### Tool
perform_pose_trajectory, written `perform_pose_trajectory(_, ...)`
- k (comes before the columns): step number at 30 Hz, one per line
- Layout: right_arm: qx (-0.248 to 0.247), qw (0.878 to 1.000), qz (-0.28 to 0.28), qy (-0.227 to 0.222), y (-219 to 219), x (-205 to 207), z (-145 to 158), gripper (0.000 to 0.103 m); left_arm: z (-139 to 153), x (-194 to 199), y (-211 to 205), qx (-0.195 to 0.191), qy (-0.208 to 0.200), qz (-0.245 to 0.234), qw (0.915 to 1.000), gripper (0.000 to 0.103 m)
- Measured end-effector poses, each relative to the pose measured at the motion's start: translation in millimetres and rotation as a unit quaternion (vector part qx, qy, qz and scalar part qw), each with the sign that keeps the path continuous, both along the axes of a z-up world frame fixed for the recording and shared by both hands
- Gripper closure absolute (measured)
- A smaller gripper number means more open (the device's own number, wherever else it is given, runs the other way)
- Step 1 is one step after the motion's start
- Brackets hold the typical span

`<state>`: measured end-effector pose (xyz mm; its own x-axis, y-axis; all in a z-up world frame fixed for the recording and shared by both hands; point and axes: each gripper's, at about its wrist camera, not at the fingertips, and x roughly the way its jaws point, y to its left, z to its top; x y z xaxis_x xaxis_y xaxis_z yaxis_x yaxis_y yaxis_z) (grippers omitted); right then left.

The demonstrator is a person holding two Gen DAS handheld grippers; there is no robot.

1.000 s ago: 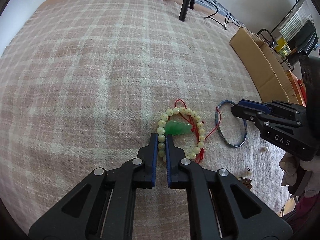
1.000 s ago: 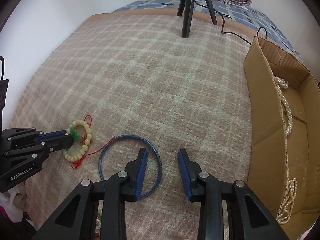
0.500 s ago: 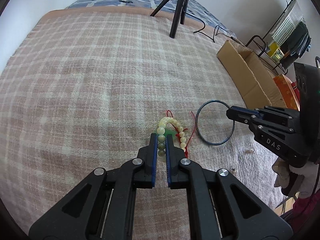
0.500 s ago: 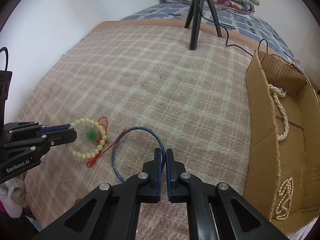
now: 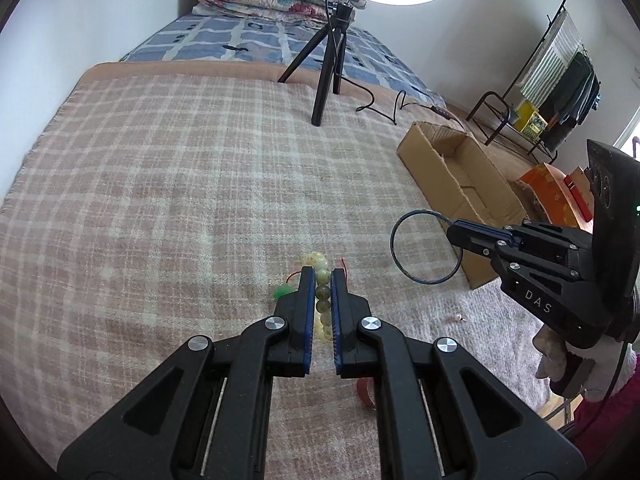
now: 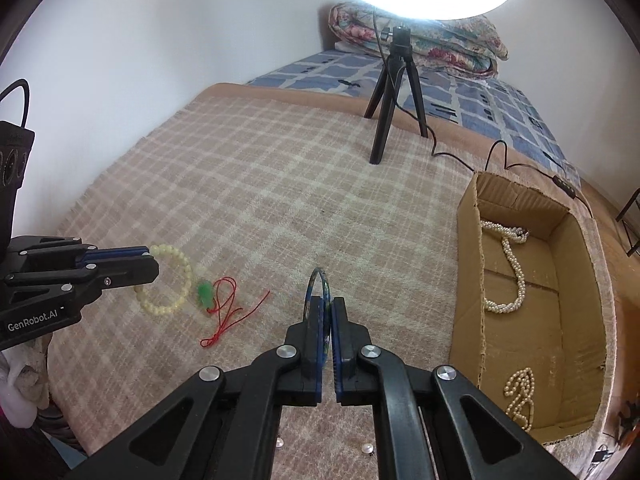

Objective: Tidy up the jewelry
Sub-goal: 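Close the left gripper on the jade bracelet while the right gripper grasps the dark bangle, then carry the bracelet with the left gripper and the bangle with the right gripper into the box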

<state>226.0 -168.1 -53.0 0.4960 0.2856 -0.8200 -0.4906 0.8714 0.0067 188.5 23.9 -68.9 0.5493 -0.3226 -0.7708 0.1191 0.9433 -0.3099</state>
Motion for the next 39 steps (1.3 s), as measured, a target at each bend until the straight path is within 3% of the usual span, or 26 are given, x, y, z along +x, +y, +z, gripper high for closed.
perform_pose_trajectory(9, 0.024, 0.999, -0.012, -0.046, -19, -15, 40, 0.102, 24, -4, 0, -0.013, -0.025, 0.001, 0.9996, 0.098)
perform_pose_trajectory(18, 0.036, 0.994, -0.06, -0.087, -67, -23, 72, 0.102, 45, -1, -20, -0.034, -0.041, -0.016, 0.9985, 0.098)
perform_pose_trajectory(27, 0.044, 0.986, -0.117, -0.107, -124, -14, 84, 0.102, 63, 9, -71, -0.056, -0.05, -0.051, 0.9959, 0.098)
perform_pose_trajectory(39, 0.055, 0.98, -0.163, -0.097, -174, 24, 73, 0.102, 70, 30, -166, -0.068, -0.048, -0.116, 0.9898, 0.098)
